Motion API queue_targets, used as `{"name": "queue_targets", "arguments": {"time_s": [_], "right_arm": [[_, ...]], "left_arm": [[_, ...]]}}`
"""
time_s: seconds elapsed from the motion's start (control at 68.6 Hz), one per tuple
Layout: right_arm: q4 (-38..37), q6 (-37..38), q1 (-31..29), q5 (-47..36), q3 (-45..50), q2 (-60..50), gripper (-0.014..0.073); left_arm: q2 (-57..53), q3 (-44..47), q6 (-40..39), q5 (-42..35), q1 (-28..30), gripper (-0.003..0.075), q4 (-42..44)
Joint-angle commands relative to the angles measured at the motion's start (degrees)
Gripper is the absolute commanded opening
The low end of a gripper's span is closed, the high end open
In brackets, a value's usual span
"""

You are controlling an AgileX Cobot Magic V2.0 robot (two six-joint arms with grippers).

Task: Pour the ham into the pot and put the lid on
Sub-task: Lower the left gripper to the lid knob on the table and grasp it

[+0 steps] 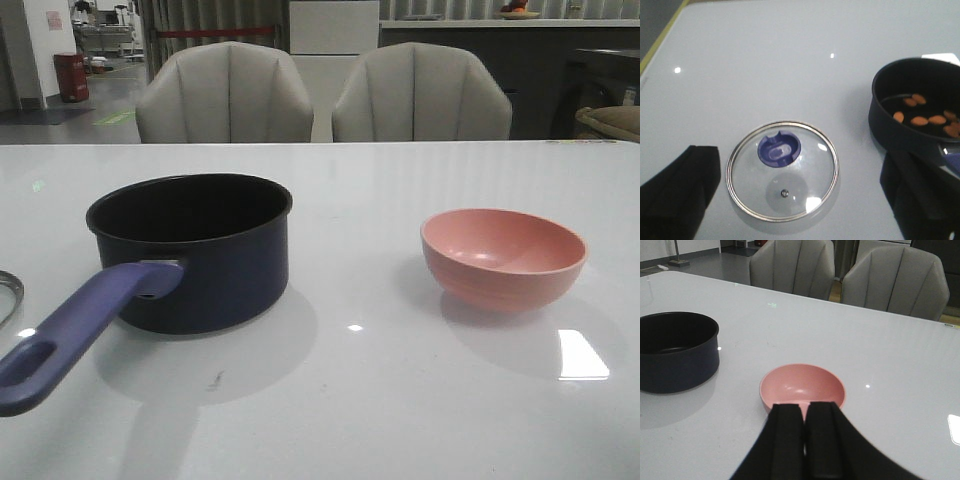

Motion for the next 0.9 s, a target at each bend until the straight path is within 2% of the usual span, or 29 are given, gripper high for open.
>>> {"name": "queue_targets", "arguments": {"time_s": [0.0, 0.146, 0.262, 0.321, 0.393, 0.466, 0.7, 0.889], "right_arm": [[0.4, -0.6, 0.1, -4.1, -1.5, 0.4, 0.015], [0.4, -0.6, 0.1, -4.1, -1.5, 0.4, 0.015], [0.4, -0.6, 0.1, -4.1, -1.5, 0.4, 0.015], [0.4, -0.6, 0.1, -4.1, -1.5, 0.4, 0.015], [0.4, -0.6, 0.1, -4.1, -1.5, 0.4, 0.015], [0.4, -0.6, 0.1, -4.1, -1.5, 0.4, 0.015], [0.4, -0.6, 0.1, -4.1, -1.5, 0.4, 0.015], [0.4, -0.6, 0.1, -4.1, -1.5, 0.4, 0.015]], "left_arm": [[7.8, -3.6, -1.0, -2.5, -0.4, 0.068, -1.2], [18.1, -7.2, -1.2, -2.5, 2.8, 0.068, -4.2], [25.2, -10.2, -0.5, -2.1, 8.9, 0.068, -9.1], [28.2, -12.0, 4.1, -1.7, 12.1, 0.068, -15.1], [32.8, -15.1, 14.5, 1.5, 16.1, 0.068, -23.8], [37.3, -18.0, 19.5, 4.9, 19.5, 0.068, -27.9], [47.1, -24.1, 20.2, 8.5, 25.8, 0.068, -29.4], [52.6, -27.4, 22.5, 12.1, 25.9, 0.068, -30.6]]}}
